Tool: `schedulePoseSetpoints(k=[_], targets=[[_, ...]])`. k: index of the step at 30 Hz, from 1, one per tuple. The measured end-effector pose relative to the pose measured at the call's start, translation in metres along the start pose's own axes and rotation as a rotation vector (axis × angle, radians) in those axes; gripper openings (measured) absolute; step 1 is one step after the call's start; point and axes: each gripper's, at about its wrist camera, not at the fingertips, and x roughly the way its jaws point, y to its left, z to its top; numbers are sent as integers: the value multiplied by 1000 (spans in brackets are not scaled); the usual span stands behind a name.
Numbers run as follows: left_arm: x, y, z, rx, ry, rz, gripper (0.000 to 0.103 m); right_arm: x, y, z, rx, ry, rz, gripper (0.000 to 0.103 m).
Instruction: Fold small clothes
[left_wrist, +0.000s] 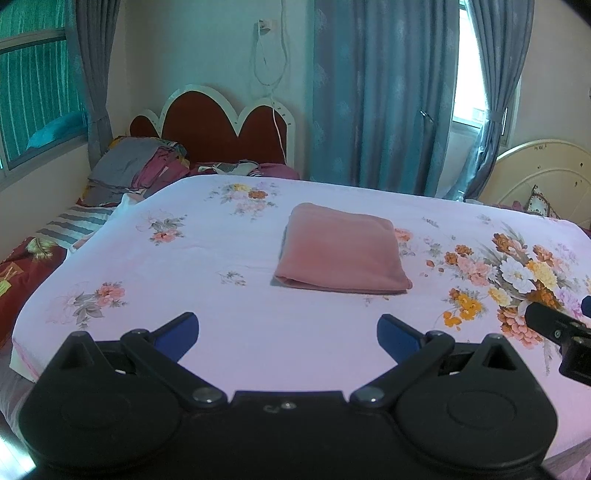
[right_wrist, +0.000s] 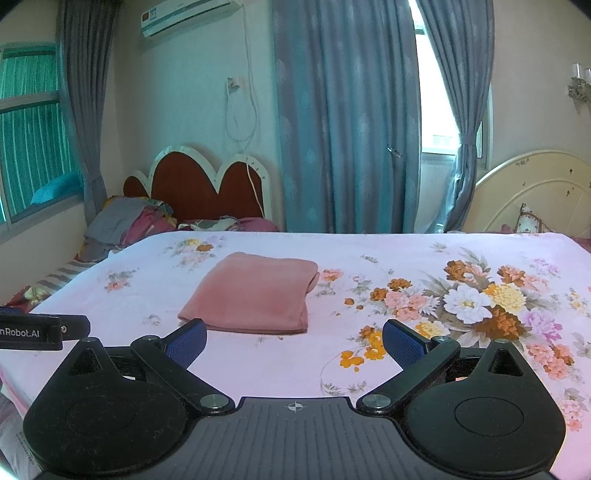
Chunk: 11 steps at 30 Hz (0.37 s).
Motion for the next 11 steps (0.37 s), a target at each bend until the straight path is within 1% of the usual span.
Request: schedulePoseSetpoints(k=[4, 6, 8, 11], targets=[[12, 0, 2, 1, 8, -23, 103, 10, -2, 1, 0, 14, -4, 100], [17, 1, 2, -3, -19, -30, 102, 16, -4, 1, 2, 23, -9, 100], [26, 3, 3, -17, -43, -21, 102, 24, -7, 1, 5, 36, -16, 100], [52, 4, 10, -4, -13, -10, 103, 38, -13, -1, 13, 59, -32, 100]])
